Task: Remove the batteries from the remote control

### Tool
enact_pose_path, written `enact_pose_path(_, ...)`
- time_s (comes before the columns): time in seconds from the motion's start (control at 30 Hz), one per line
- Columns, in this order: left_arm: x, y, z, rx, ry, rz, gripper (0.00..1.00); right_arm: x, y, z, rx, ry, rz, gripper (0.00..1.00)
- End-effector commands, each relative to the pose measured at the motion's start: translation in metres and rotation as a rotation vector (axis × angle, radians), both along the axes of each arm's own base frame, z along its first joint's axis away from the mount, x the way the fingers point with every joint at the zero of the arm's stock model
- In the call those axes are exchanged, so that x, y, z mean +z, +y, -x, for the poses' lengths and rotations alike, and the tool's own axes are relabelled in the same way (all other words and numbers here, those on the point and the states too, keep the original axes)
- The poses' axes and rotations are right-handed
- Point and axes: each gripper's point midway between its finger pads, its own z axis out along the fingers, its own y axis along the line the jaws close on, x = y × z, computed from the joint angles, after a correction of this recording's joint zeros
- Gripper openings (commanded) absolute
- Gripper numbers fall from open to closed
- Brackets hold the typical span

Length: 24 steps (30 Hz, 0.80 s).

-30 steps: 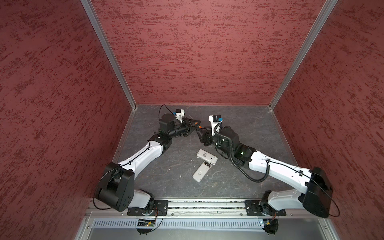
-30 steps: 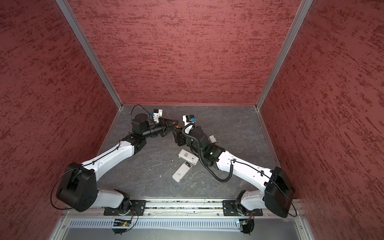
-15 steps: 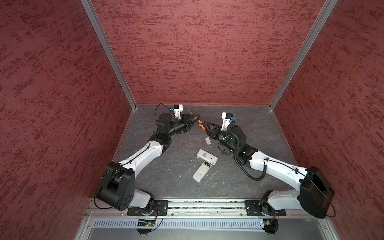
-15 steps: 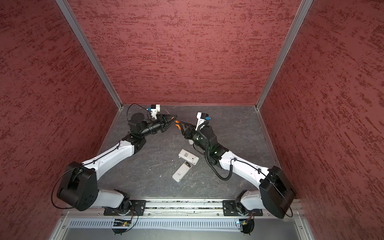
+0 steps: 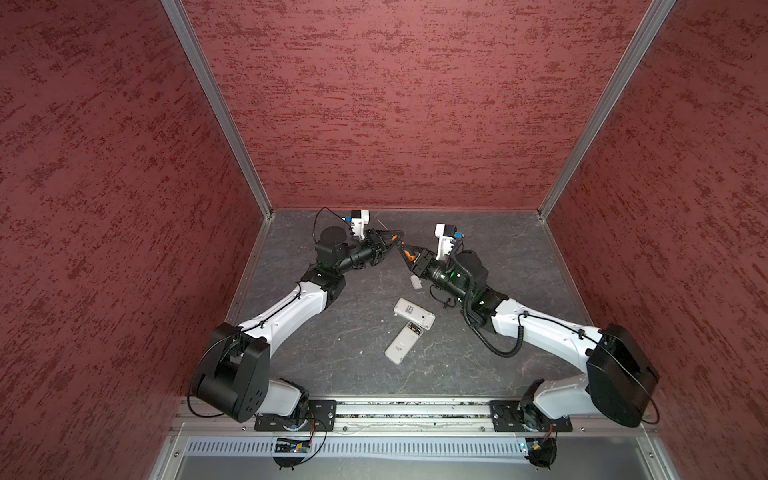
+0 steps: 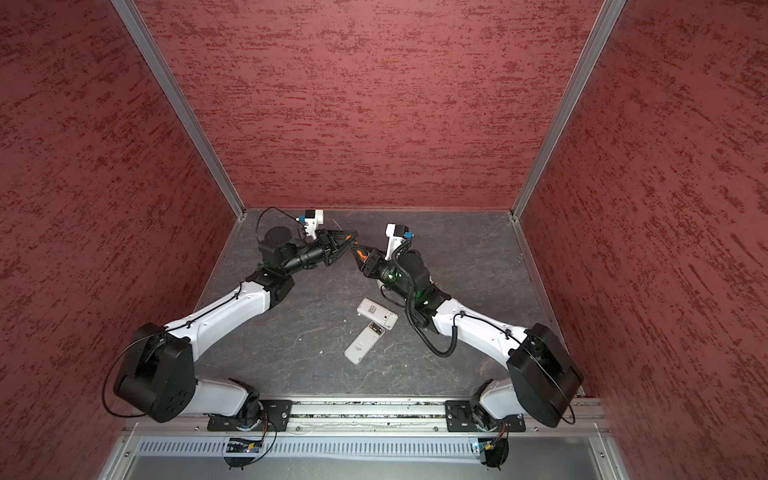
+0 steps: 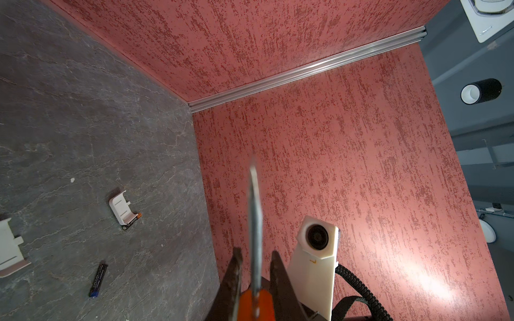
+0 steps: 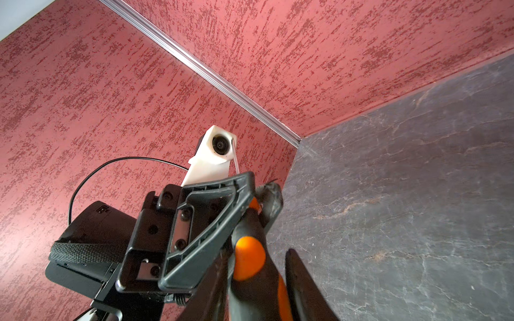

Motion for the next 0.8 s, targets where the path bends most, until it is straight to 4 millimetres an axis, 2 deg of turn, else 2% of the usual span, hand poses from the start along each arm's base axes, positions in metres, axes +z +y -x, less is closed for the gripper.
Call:
enact_pose_path(0.0,0.014,-0.008,0.003,-0.022,-0.058,0.005,0.00,0.021,0.000,-0.004,-0.007,-0.033,-0.049,0.20)
enact_pose_path(0.13,0.008,-0.010,0.008,-0.032,-0.046,-0.002,0.00,0.023,-0.004,-0.004,-0.027,-0.045,-0.039,0.04)
enact_pose_path(0.2,0.005,-0.008,0.010,-0.032,-0.038,-0.007,0.00,0.022,-0.006,-0.004,-0.036,-0.047,-0.025,0.00)
enact_pose_path(0.27,0.001,-0.007,0.013,-0.033,-0.033,-0.018,0.00,0.022,-0.009,-0.003,-0.044,-0.051,-0.006,0.00)
enact_pose_path(0.3,0.002,-0.006,0.015,-0.031,-0.043,-0.021,0.03,0.022,-0.011,-0.002,-0.049,-0.050,0.006,0.00)
enact_pose_path(0.33,-0.004,-0.005,0.016,-0.028,-0.016,-0.039,0.11,0.020,-0.012,-0.001,-0.051,-0.047,0.019,0.00)
enact_pose_path(0.4,-0.004,0.000,0.019,-0.015,-0.023,-0.058,0.34,0.018,-0.017,0.002,-0.056,-0.038,0.059,0.00)
enact_pose_path(0.47,-0.003,0.006,0.023,0.000,-0.030,-0.082,0.48,0.014,-0.022,0.008,-0.056,-0.020,0.112,0.00)
enact_pose_path(0.63,-0.010,0.028,0.038,0.037,-0.025,-0.166,0.60,-0.006,-0.053,0.034,-0.066,0.065,0.307,0.00)
enact_pose_path(0.77,-0.043,0.044,0.060,0.019,0.078,-0.316,0.63,-0.031,-0.078,0.069,0.004,0.174,0.514,0.00)
